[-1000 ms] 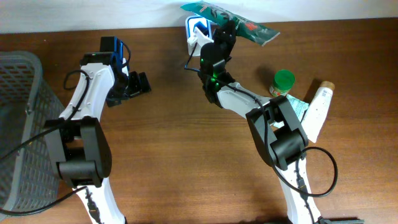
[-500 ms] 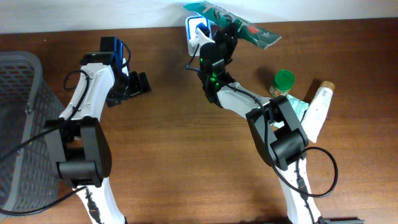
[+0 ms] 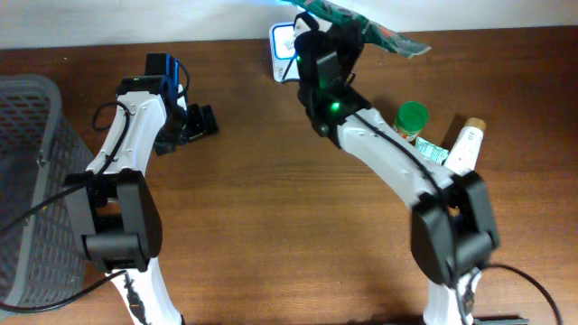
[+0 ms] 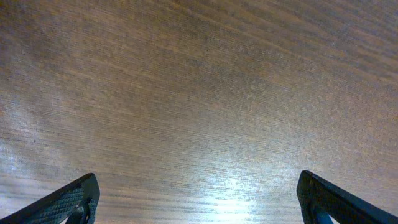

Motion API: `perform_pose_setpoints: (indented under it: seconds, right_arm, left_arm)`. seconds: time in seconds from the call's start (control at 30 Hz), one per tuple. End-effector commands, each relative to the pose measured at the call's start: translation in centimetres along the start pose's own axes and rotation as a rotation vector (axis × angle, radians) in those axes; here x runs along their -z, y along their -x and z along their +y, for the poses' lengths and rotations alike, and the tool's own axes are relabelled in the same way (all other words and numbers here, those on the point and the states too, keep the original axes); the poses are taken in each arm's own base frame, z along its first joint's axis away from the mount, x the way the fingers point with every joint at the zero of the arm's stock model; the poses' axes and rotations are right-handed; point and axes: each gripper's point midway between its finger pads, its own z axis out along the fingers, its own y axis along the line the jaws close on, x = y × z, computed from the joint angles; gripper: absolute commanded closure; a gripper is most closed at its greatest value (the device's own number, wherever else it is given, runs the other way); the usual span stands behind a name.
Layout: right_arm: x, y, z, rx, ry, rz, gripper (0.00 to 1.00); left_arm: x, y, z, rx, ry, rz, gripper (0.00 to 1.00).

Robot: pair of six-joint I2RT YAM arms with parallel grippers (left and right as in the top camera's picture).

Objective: Scan the item barcode
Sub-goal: 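Carry the packet to the table's right side and lay it down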

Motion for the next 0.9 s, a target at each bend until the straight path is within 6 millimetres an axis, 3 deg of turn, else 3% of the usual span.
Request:
perform_pose_setpoints:
  seconds: [0.0,0.2,0.33,0.57,0.7,0.87]
  right_arm:
    - [3.2,-1.2,-4.3,-0.311,0.057,-0.041,0.96]
    - [8.2,-3.4,-5.0,-0.637,0.397,-0.118,0.96]
    - [10.0,-6.7,-4.3,-0.869,0.644,-0.044,0.96]
    - [9.0,-14.4,-0.4,-1.123,0.986,0.277,0.96]
    - [7.4,-19.8,0.9,-1.275,1.028,0.503,0.96]
    - [5.8,-24.2,1.7,-1.4,1.034,0.652,0.96]
  left_arm:
    - [0.9,0.5,-0.1,-0.006,-0.005,-0.025,0.01]
    - [0.9,0.5,-0.1,-0.006,-0.005,-0.025,0.01]
    - [0.9,0.5,-0.2,-0.006,-0.005,-0.025,0.01]
    - [0.9,0.5,-0.2,-0.006,-0.005,-0.025,0.01]
    - [0.9,0.5,-0.1,-0.006,-0.005,-0.025,0.01]
    - [0.9,0.5,-0.1,-0.006,-0.005,-0.025,0.01]
